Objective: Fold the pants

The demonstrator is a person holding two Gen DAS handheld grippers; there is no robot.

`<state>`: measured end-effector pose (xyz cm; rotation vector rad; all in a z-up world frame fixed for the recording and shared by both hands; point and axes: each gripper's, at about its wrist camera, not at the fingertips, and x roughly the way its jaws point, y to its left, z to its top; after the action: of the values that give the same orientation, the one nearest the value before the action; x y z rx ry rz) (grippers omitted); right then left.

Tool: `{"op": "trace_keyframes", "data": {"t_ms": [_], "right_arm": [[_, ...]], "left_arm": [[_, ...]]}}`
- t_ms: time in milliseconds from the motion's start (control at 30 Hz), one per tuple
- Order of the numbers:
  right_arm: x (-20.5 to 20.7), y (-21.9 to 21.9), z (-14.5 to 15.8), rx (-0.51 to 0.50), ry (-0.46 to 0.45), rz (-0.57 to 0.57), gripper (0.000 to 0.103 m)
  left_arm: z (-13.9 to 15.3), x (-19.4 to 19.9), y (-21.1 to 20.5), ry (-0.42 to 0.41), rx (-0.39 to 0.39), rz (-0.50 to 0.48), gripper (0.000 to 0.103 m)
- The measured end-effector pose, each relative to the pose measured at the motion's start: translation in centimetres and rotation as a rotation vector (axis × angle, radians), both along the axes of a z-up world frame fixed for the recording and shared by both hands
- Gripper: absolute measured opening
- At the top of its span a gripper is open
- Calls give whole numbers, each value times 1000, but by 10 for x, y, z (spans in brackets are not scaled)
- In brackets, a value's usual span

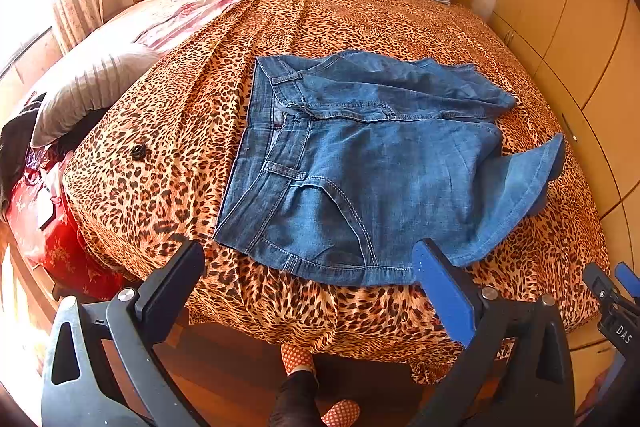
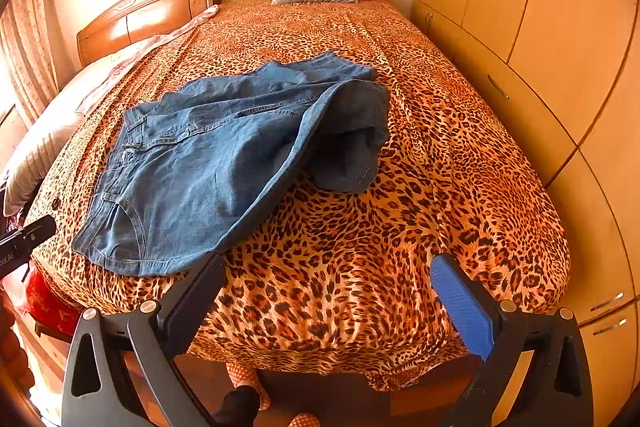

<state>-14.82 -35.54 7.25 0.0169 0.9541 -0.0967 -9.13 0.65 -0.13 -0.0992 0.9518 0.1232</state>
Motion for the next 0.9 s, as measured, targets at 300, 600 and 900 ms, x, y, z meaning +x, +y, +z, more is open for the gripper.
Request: {"op": "trace_keyframes", "data": {"t_ms": [300,600,900], "right_arm": [[29,5,-12,4,39,-23,103],[88,-22,-14,48,93,-122,103],[159,-67,-18,238,150,-312,103]], "left_arm": [[-17,36,8,65,8,-15,103],[-56,143,92,311,-1,14,103],[-119,211,95,592,-221,-146,103]]}}
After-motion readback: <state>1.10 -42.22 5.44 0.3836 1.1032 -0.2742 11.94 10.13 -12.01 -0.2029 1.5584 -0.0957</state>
